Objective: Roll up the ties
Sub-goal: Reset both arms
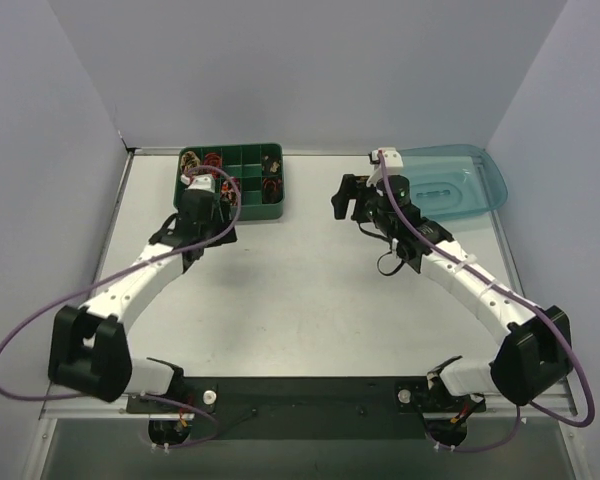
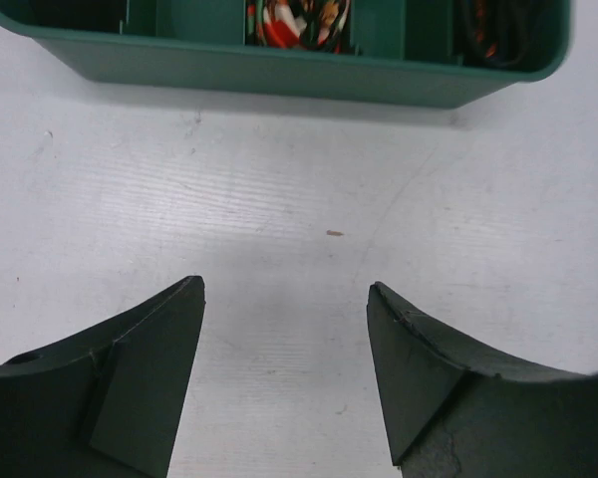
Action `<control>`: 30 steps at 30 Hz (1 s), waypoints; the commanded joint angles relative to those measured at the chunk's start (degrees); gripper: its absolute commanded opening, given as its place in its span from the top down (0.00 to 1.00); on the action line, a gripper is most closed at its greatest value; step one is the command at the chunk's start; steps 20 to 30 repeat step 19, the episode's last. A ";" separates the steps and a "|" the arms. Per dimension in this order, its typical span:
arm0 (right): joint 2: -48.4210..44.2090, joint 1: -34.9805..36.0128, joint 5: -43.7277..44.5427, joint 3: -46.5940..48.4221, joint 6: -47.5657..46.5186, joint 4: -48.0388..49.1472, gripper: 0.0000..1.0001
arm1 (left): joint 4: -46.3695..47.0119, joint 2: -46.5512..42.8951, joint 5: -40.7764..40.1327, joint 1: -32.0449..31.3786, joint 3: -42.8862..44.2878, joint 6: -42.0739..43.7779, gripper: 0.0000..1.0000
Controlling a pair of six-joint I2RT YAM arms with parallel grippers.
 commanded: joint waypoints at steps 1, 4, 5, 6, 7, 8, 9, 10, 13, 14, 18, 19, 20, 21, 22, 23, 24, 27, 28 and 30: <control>-4.26 -0.60 1.75 -0.94 -1.28 -0.46 0.25 | 14.83 -12.13 6.15 0.79 -8.11 -0.48 0.20; -6.36 -0.60 2.89 -1.82 -2.33 -1.69 0.23 | 16.50 -18.37 7.82 1.23 -11.18 -0.93 0.17; -7.50 -0.69 3.51 -2.26 -3.03 -1.87 0.23 | 17.04 -19.86 7.74 1.06 -11.98 -0.22 0.17; -8.03 -0.69 4.04 -2.96 -3.12 -2.04 0.21 | 17.56 -22.49 7.82 1.05 -12.60 -0.22 0.12; -8.47 -0.78 5.17 -3.40 -3.30 -2.13 0.21 | 18.35 -23.73 7.65 1.14 -13.82 -0.13 0.09; -9.17 -0.78 5.97 -3.75 -3.65 -2.05 0.20 | 18.45 -24.79 7.30 1.23 -14.09 0.31 0.07; -9.36 -0.86 6.67 -4.28 -4.09 -1.96 0.20 | 18.54 -26.28 6.95 1.23 -14.36 0.40 0.07; -9.44 -0.87 7.81 -4.46 -4.18 -2.05 0.20 | 18.62 -26.82 6.77 1.23 -14.80 0.57 0.06; -9.97 -1.04 11.33 -5.42 -4.97 -1.78 0.16 | 18.98 -28.58 5.46 1.23 -15.41 1.72 0.03; -10.23 -1.13 12.21 -5.86 -5.06 -1.61 0.16 | 18.89 -28.93 4.15 1.23 -16.11 1.72 0.03; -11.47 -2.09 18.69 -8.41 -8.13 0.50 0.15 | 19.33 -31.65 4.14 1.23 -18.84 3.74 0.03; -11.82 -2.36 20.63 -8.85 -9.00 0.76 0.15 | 21.68 -32.18 3.53 1.23 -19.37 3.82 0.03; -11.82 -2.36 20.63 -8.85 -9.00 0.76 0.15 | 21.68 -32.18 3.53 1.23 -19.37 3.82 0.03; -11.82 -2.36 20.63 -8.85 -9.00 0.76 0.15 | 21.68 -32.18 3.53 1.23 -19.37 3.82 0.03; -11.82 -2.36 20.63 -8.85 -9.00 0.76 0.15 | 21.68 -32.18 3.53 1.23 -19.37 3.82 0.03; -11.82 -2.36 20.63 -8.85 -9.00 0.76 0.15 | 21.68 -32.18 3.53 1.23 -19.37 3.82 0.03; -11.82 -2.36 20.63 -8.85 -9.00 0.76 0.15 | 21.68 -32.18 3.53 1.23 -19.37 3.82 0.03; -11.82 -2.36 20.63 -8.85 -9.00 0.76 0.15 | 21.68 -32.18 3.53 1.23 -19.37 3.82 0.03; -11.82 -2.36 20.63 -8.85 -9.00 0.76 0.15 | 21.68 -32.18 3.53 1.23 -19.37 3.82 0.03; -11.82 -2.36 20.63 -8.85 -9.00 0.76 0.15 | 21.68 -32.18 3.53 1.23 -19.37 3.82 0.03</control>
